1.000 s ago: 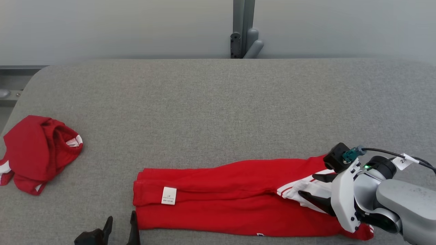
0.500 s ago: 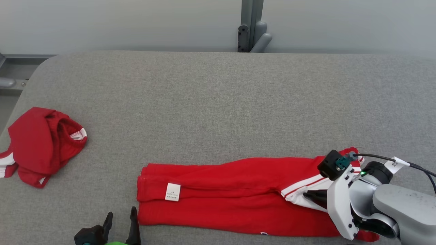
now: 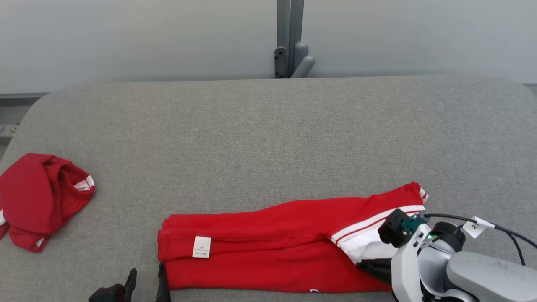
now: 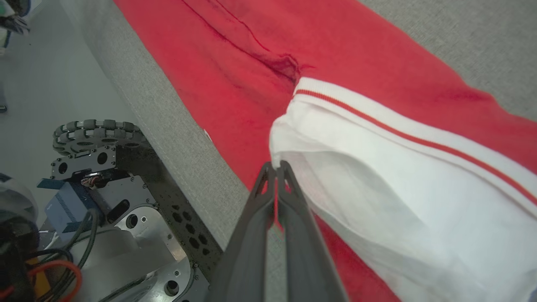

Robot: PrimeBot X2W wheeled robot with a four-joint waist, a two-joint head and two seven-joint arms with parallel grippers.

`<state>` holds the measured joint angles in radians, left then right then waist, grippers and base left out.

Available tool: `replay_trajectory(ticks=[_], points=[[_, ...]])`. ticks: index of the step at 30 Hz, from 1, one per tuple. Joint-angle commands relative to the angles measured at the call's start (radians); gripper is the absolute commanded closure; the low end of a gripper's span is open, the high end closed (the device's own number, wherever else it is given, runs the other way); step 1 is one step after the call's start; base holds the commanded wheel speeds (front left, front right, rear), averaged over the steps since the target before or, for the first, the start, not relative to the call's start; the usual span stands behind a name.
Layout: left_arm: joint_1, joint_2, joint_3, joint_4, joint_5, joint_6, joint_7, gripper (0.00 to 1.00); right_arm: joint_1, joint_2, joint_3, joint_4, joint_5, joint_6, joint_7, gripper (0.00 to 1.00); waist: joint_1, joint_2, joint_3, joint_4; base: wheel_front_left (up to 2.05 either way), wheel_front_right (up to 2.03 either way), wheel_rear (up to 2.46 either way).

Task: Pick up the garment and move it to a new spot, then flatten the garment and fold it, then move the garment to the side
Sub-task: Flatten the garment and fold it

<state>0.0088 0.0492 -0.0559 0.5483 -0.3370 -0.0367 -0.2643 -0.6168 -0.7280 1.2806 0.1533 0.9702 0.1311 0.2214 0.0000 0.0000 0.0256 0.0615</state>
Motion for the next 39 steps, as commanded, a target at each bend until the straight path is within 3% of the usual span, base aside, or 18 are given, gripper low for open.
replay_trajectory(ticks=[1, 2, 10, 18, 26, 39], points=[[0.008, 0.003, 0.004, -0.004, -0.009, -0.003, 0.0, 0.0, 0.023, 0.008, 0.001, -0.004, -0.003, -0.001, -0.009, 0.18, 0.0, 0.0, -0.016, -0.022, 0.0, 0.0, 0.0], [0.01, 0.003, 0.005, -0.005, -0.009, -0.001, 0.0, 0.0, 0.035, 0.012, 0.001, -0.005, -0.002, -0.001, -0.01, 0.0, 0.0, 0.0, -0.018, -0.026, 0.0, 0.0, 0.0], [0.017, 0.003, 0.015, -0.007, -0.006, 0.003, 0.0, 0.0, 0.088, 0.027, 0.001, -0.018, 0.054, -0.001, -0.057, 0.0, 0.0, 0.0, -0.023, -0.061, 0.0, 0.0, 0.0], [0.023, 0.003, 0.026, -0.015, 0.007, 0.005, 0.0, 0.0, 0.049, 0.024, -0.035, 0.078, 0.036, -0.001, -0.26, 0.0, 0.0, 0.0, -0.031, -0.089, 0.0, 0.0, 0.0], [0.022, 0.003, 0.03, -0.031, 0.023, 0.005, 0.0, 0.0, 0.069, 0.102, -0.182, 0.33, -0.07, -0.001, -0.451, 0.0, 0.0, 0.0, -0.032, -0.102, 0.0, 0.0, 0.0], [0.018, 0.003, 0.019, -0.054, 0.07, -0.006, 0.0, 0.0, 0.18, 0.27, -0.461, 0.607, -0.171, -0.001, -0.487, 0.0, 0.0, 0.0, -0.013, -0.084, 0.0, 0.0, 0.0]])
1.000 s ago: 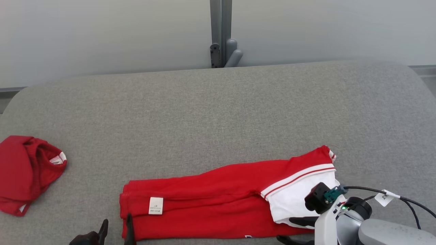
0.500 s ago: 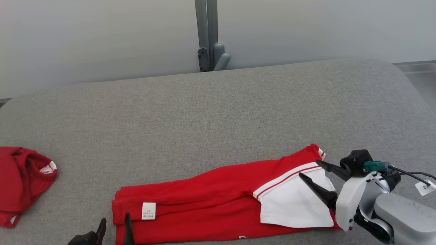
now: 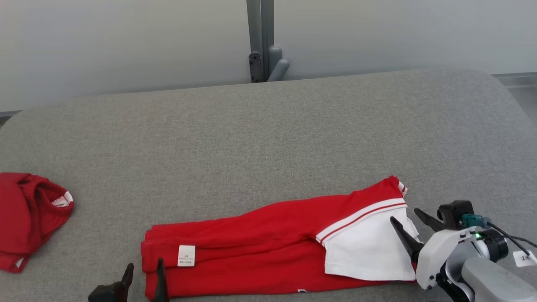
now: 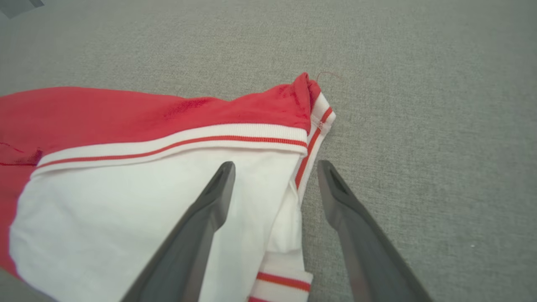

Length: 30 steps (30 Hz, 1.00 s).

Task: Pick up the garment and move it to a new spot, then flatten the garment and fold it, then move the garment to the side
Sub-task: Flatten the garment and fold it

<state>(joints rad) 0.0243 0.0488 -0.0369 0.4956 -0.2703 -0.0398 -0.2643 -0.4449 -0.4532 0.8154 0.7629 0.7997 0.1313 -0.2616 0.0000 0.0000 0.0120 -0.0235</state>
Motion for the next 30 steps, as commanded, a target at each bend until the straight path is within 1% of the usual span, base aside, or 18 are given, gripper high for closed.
replay_trajectory(ticks=[1, 3, 7, 11, 20, 21, 22, 23, 24, 25, 26, 27, 28, 30], points=[[0.003, 0.004, 0.001, 0.0, 0.005, -0.004, 0.0, 0.0, 0.02, 0.003, -0.006, 0.012, -0.002, -0.001, -0.004, 0.0, 0.0, 0.0, 0.002, 0.003, 0.0, 0.0, 0.0], [0.003, 0.003, 0.001, 0.0, 0.007, -0.004, 0.0, 0.0, 0.033, 0.027, -0.02, 0.041, 0.011, -0.001, -0.004, 0.0, 0.0, 0.0, 0.005, 0.007, 0.0, 0.0, 0.0], [0.001, 0.004, 0.002, 0.002, 0.009, -0.004, 0.0, 0.0, 0.023, 0.054, -0.038, 0.095, 0.029, -0.001, 0.036, 0.0, 0.0, 0.0, 0.008, 0.013, 0.0, 0.0, 0.0], [-0.006, 0.004, 0.004, -0.004, 0.003, 0.0, 0.0, 0.0, -0.003, 0.062, -0.043, 0.111, 0.068, -0.001, 0.121, 0.0, 0.0, 0.0, 0.012, 0.018, 0.0, 0.0, 0.0], [-0.012, 0.004, -0.007, -0.008, -0.002, 0.002, 0.0, 0.0, -0.036, 0.05, -0.022, 0.113, 0.143, -0.001, 0.36, 0.0, 0.0, 0.0, 0.015, 0.027, 0.0, 0.0, 0.0], [-0.012, 0.004, -0.008, -0.008, -0.003, 0.002, 0.0, 0.0, -0.038, 0.051, -0.015, 0.106, 0.145, -0.001, 0.379, 0.02, 0.0, 0.0, 0.015, 0.028, 0.0, 0.0, 0.0], [-0.013, 0.004, -0.009, -0.006, -0.005, 0.002, 0.0, 0.0, -0.041, 0.053, -0.012, 0.098, 0.154, -0.001, 0.395, 0.1, 0.0, 0.0, 0.016, 0.03, 0.0, 0.0, 0.0], [-0.014, 0.004, -0.01, -0.006, -0.005, 0.002, 0.0, 0.0, -0.043, 0.055, -0.008, 0.09, 0.157, -0.001, 0.408, 0.27, 0.0, 0.0, 0.018, 0.032, 0.0, 0.0, 0.0], [-0.015, 0.004, -0.011, -0.005, -0.005, 0.002, 0.0, 0.0, -0.043, 0.056, -0.001, 0.083, 0.158, -0.001, 0.421, 0.35, 0.0, 0.0, 0.019, 0.034, 0.0, 0.0, 0.0], [-0.016, 0.004, -0.011, -0.004, -0.008, 0.002, 0.0, 0.0, -0.04, 0.056, 0.001, 0.076, 0.165, -0.001, 0.431, 0.56, 0.0, 0.0, 0.019, 0.036, 0.0, 0.0, 0.0], [-0.017, 0.004, -0.012, -0.004, -0.009, 0.003, 0.0, 0.0, -0.037, 0.057, 0.001, 0.071, 0.17, -0.001, 0.436, 0.61, 0.0, 0.0, 0.021, 0.038, 0.0, 0.0, 0.0], [-0.019, 0.004, -0.014, -0.004, -0.01, 0.004, 0.0, 0.0, -0.035, 0.055, 0.003, 0.063, 0.172, -0.001, 0.438, 0.92, 0.0, 0.0, 0.022, 0.04, 0.0, 0.0, 0.0], [-0.02, 0.004, -0.015, -0.005, -0.01, 0.004, 0.0, 0.0, -0.032, 0.054, 0.004, 0.057, 0.175, -0.001, 0.438, 1.0, 0.0, 0.0, 0.022, 0.042, 0.0, 0.0, 0.0], [-0.018, 0.004, -0.015, -0.005, -0.011, 0.006, 0.0, 0.0, -0.028, 0.048, -0.001, 0.047, 0.179, -0.001, 0.421, 1.0, 0.0, 0.0, 0.021, 0.044, 0.0, 0.0, 0.0]])
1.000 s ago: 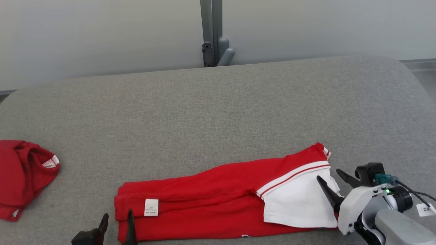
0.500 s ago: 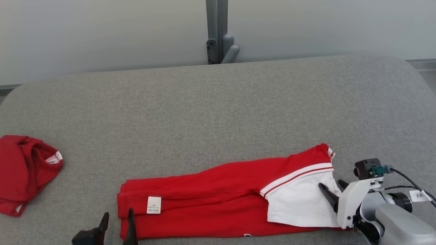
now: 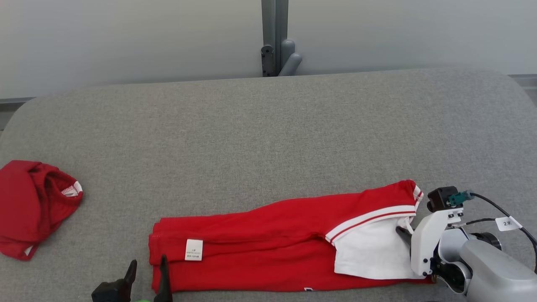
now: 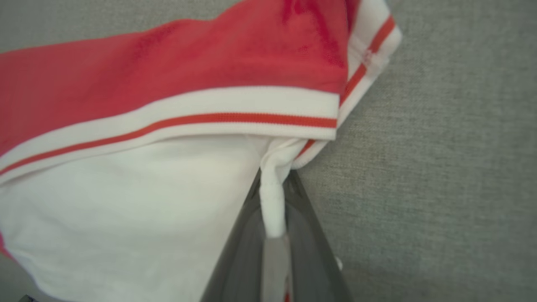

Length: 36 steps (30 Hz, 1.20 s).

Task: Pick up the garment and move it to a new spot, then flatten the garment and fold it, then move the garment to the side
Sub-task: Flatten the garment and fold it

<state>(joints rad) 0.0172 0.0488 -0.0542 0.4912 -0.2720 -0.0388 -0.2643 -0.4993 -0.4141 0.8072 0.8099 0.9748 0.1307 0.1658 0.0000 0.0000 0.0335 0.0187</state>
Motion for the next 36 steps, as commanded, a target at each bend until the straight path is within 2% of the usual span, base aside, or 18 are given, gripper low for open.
replay_trajectory(ticks=[1, 10, 14, 17, 22, 28, 32, 36], points=[[-0.01, 0.004, 0.002, -0.001, -0.009, 0.004, 0.0, 0.0, 0.023, 0.003, 0.002, 0.001, -0.002, 0.0, -0.019, 1.0, 0.0, 0.0, -0.001, 0.002, 0.0, 0.0, 0.0], [0.0, 0.004, 0.009, -0.001, -0.007, 0.0, 0.0, 0.0, 0.001, -0.024, -0.092, 0.108, -0.022, -0.001, -0.17, 1.0, 0.0, 0.0, -0.012, -0.006, 0.0, 0.0, 0.0], [0.003, 0.004, 0.012, 0.001, -0.002, -0.004, 0.0, 0.0, 0.002, -0.036, -0.122, 0.167, -0.023, -0.001, -0.205, 1.0, 0.0, 0.0, -0.014, -0.014, 0.0, 0.0, 0.0], [0.006, 0.004, 0.012, 0.002, -0.002, -0.003, 0.0, 0.0, -0.005, -0.033, -0.122, 0.16, -0.029, -0.001, -0.217, 1.0, 0.0, 0.0, -0.014, -0.023, 0.0, 0.0, 0.0], [0.009, 0.004, 0.01, 0.006, -0.027, -0.001, 0.0, 0.0, 0.007, -0.029, -0.076, 0.0, 0.0, 0.0, -0.186, 1.0, 0.0, 0.0, -0.017, -0.041, 0.0, 0.0, 0.0], [-0.007, 0.004, -0.012, 0.0, -0.032, -0.003, 0.0, 0.0, 0.035, -0.069, 0.005, -0.261, 0.06, 0.0, -0.061, 1.0, 0.0, 0.0, -0.019, -0.047, 0.0, 0.0, 0.0], [-0.013, 0.004, -0.03, -0.002, -0.036, -0.001, 0.0, 0.0, 0.051, -0.084, 0.043, -0.415, 0.098, 0.0, 0.003, 1.0, 0.0, 0.0, -0.018, -0.035, 0.0, 0.0, 0.0], [-0.009, 0.004, -0.045, 0.002, -0.034, 0.0, 0.0, 0.0, 0.055, -0.062, 0.071, -0.503, 0.105, 0.0, 0.042, 1.0, 0.0, 0.0, -0.016, -0.01, 0.0, 0.0, 0.0]])
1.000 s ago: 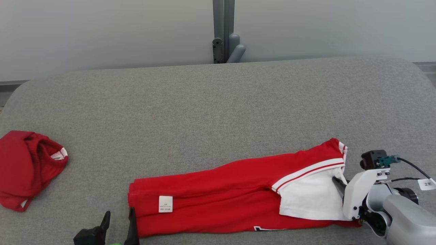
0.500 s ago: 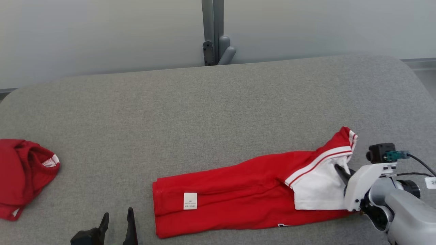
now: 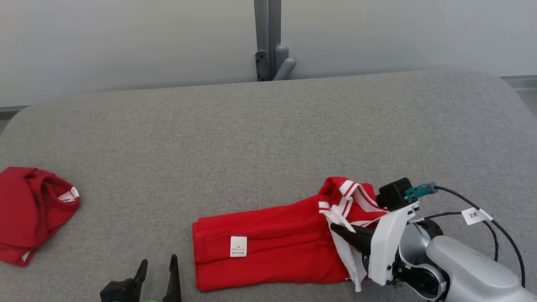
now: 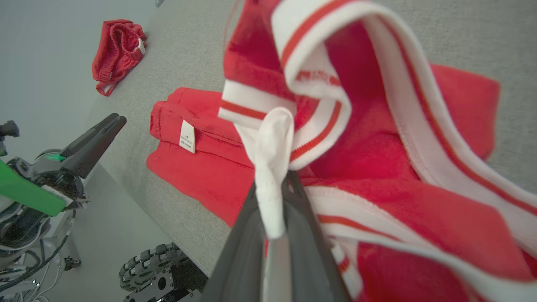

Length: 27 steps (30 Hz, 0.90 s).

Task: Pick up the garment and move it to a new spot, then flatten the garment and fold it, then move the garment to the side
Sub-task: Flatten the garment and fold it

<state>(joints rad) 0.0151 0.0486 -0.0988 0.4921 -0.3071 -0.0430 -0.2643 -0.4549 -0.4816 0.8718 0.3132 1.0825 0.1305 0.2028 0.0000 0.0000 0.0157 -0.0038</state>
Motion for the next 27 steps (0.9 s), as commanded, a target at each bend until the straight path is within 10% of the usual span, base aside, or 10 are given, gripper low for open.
replay_trajectory(ticks=[1, 26, 27], points=[[-0.007, 0.004, -0.002, 0.003, 0.002, 0.006, 0.0, 0.0, 0.01, 0.016, 0.014, -0.018, -0.006, 0.0, 0.012, 1.0, 0.0, 0.0, 0.003, 0.021, 0.0, 0.0, 0.0], [-0.05, 0.004, -0.093, 0.007, -0.03, 0.012, 0.0, 0.0, -0.153, 0.318, 0.086, 0.27, -0.129, 0.0, -0.096, 1.0, 0.0, 0.0, 0.04, 0.29, 0.0, 0.0, 0.0], [-0.05, 0.004, -0.093, 0.004, -0.03, 0.014, 0.0, 0.0, -0.158, 0.323, 0.088, 0.284, -0.131, 0.0, -0.102, 0.84, 0.0, 0.0, 0.042, 0.292, 0.0, 0.0, 0.0]])
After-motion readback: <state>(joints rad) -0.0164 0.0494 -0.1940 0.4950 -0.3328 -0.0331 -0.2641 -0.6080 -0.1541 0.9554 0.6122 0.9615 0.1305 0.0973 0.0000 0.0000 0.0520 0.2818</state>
